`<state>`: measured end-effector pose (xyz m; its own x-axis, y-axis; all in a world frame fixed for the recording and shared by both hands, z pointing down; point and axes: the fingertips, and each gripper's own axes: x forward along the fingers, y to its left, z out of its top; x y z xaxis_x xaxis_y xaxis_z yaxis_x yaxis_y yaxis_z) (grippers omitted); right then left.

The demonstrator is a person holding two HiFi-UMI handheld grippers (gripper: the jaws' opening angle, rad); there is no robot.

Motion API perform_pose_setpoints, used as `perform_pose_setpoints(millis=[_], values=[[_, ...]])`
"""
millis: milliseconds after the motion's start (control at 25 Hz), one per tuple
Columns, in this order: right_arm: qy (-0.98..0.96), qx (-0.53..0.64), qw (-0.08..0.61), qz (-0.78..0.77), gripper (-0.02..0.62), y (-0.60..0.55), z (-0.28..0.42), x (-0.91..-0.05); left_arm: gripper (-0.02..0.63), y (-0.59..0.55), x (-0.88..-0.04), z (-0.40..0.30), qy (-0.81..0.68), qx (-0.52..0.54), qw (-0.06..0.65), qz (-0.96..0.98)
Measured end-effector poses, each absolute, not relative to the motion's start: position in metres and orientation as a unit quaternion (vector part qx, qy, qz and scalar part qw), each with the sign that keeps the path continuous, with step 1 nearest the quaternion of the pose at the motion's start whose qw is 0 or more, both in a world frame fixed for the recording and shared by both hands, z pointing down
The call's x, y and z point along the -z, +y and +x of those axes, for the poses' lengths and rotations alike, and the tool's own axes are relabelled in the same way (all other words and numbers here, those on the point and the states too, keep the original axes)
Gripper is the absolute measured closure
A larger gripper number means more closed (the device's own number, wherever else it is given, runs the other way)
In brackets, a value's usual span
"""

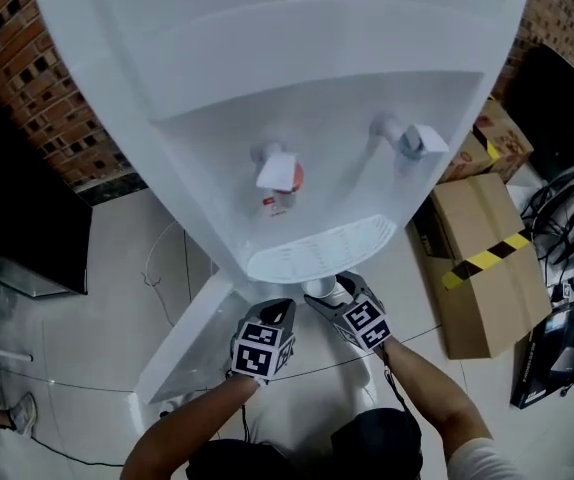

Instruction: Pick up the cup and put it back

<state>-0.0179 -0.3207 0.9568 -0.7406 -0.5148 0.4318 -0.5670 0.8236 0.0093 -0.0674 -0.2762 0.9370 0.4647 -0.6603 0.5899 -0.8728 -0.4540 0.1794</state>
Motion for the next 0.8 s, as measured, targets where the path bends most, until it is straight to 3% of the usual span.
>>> perform_pose_setpoints(millis=[800], values=[[-0.905,-0.121,0.210,0.351,0.267,-0.389,-0.041,-1.044,0.604,-0.279,-0.965,-0.086,-0.505,-0.226,0.256,0.793]])
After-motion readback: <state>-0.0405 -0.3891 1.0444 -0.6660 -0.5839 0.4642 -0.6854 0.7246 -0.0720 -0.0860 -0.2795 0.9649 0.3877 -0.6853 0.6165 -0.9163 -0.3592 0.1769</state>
